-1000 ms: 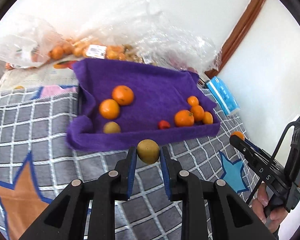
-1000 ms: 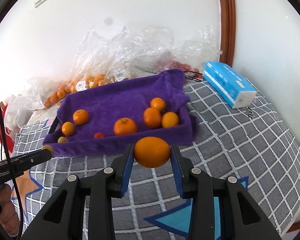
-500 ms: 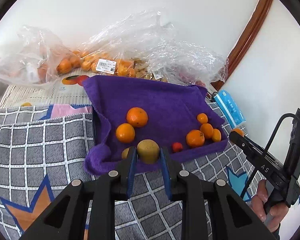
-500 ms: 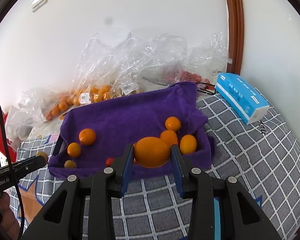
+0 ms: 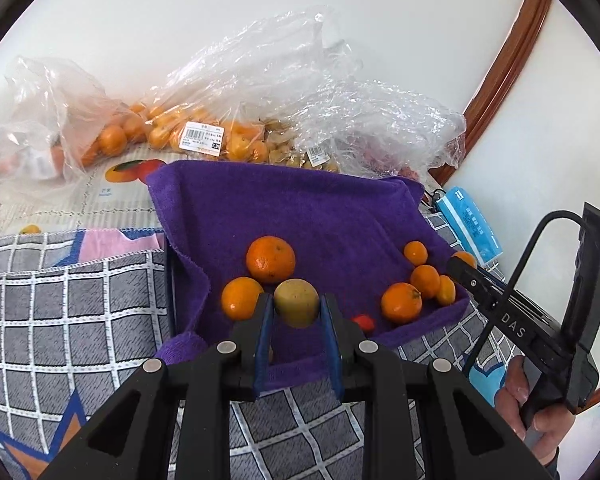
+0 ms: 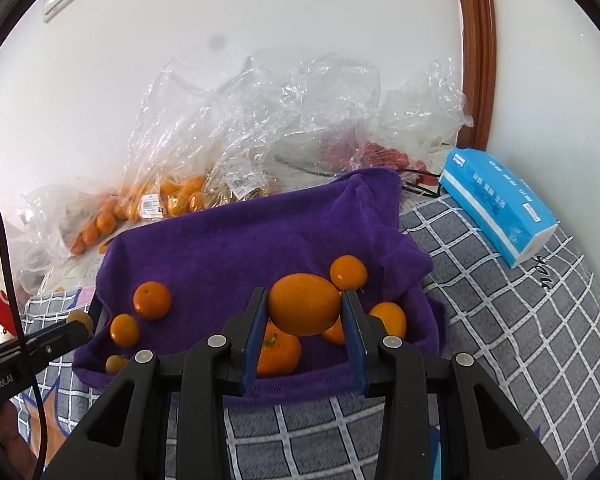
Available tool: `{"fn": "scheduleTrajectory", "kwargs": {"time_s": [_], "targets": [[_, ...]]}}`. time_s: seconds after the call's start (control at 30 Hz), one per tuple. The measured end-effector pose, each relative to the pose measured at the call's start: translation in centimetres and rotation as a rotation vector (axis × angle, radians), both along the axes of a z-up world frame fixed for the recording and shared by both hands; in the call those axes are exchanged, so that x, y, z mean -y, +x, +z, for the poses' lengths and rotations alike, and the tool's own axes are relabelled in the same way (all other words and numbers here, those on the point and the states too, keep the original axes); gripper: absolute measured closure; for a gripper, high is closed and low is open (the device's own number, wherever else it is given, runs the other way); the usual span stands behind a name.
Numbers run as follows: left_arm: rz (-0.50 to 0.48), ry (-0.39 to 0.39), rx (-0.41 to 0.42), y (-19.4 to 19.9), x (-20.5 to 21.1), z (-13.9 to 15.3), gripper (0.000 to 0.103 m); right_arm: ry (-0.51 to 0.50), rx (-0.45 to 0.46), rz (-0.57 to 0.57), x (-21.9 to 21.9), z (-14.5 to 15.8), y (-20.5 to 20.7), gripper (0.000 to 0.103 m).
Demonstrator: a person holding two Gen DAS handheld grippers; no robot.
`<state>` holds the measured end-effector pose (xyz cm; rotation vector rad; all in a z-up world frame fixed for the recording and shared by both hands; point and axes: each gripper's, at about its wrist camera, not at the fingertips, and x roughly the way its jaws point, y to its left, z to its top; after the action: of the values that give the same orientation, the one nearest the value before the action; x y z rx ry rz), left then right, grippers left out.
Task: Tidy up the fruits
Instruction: 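Carry the orange and the yellow-brown fruit over the purple towel, then open both grippers to drop the fruits onto the purple towel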
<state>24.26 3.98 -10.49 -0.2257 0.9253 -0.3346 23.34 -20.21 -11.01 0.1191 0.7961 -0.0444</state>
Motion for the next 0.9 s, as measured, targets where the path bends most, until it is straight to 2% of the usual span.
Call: {"fn": "scheduleTrajectory", "kwargs": {"time_s": [0.4,0.6,0.9], "targets": [[-0.010,-0.040,-0.012,1.2,-0.1,-2.1,0.080,-0.012,-0.036,0.012,-0.5,-2.4,2.8,0.066],[-0.024,-0.034,-0.014,1.4,0.4,-2.4,0.080,-0.011,-0.050,0.024,-0.9,-3.4,3.6,0.066],[-0.021,-0.042,-0.027,1.8,0.5,-2.9,0.080,-0.028,-0.046,0.057,-1.5,-3.7,4.0,0.066]]}}
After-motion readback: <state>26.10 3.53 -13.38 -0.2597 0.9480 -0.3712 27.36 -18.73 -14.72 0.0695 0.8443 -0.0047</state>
